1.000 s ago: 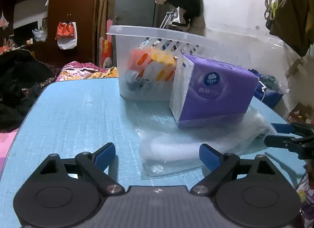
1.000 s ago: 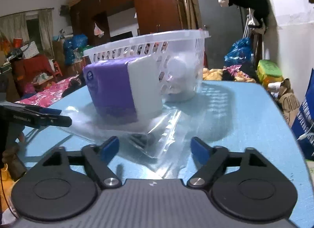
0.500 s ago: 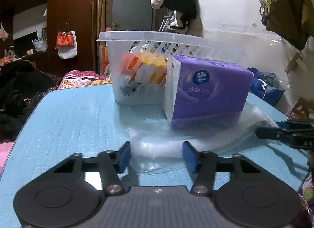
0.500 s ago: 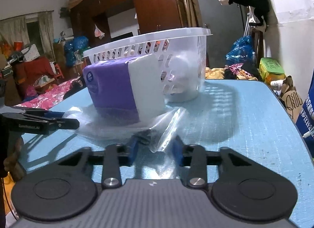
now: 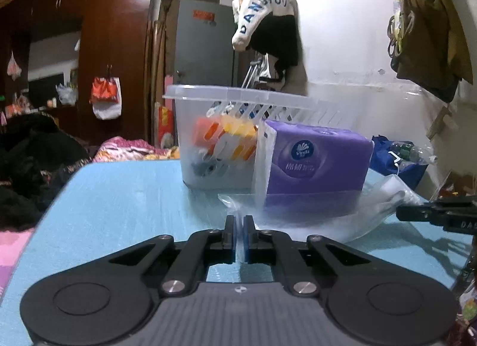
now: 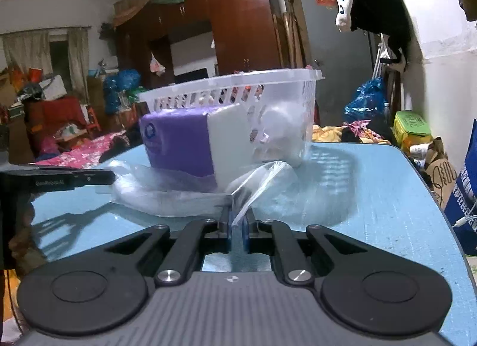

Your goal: Organize objects

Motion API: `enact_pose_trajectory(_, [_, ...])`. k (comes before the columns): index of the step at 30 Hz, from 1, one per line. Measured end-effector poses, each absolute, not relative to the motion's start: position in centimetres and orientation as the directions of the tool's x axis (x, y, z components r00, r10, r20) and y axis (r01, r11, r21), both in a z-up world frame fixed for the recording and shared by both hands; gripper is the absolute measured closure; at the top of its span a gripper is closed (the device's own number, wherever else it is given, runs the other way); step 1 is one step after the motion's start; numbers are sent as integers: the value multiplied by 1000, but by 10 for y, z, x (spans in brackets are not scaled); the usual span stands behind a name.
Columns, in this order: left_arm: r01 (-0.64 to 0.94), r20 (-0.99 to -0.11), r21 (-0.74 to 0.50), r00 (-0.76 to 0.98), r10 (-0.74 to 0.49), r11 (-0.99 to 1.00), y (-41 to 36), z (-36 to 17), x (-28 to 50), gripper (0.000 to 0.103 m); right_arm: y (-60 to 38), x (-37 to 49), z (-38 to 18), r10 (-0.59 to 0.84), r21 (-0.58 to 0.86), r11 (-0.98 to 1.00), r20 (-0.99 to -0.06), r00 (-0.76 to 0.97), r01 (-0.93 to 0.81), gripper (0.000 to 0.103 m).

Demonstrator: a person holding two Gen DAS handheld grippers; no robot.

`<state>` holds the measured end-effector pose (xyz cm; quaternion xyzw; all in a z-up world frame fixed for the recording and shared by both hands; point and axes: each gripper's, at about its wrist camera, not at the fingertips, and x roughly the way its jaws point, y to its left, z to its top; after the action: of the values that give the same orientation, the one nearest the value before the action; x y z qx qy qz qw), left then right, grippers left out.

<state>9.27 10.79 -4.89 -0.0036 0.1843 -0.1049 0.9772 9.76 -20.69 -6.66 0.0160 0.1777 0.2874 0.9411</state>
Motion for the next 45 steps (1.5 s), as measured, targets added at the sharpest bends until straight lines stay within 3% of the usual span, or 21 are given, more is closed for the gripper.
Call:
enact_pose_trajectory(16, [210,-205,-35,955,-213,977,115,8,65,96,-204,90,-14,600,99,799,-208,772,-594,95])
enact_pose_trajectory(24, [193,-155,-2,969,-191,981,110,59,102,96,-194,130,32,594,61,802,-177,784,-594,95])
enact_pose_trajectory(32, [163,-189,-32,968,-166,986,113,93,184,96,-183,194,57,564,46,823,-184,805,-566,96])
enact_pose_trajectory(43, [78,-305,13,950,-71,997,105,81,263,95,-172,244,29,514,55,852,-277,812,-520,95])
enact_pose_trajectory(45, [66,-330,39,943,-50,997,102,77,273,88,-172,248,28,499,70,862,-288,817,-501,91])
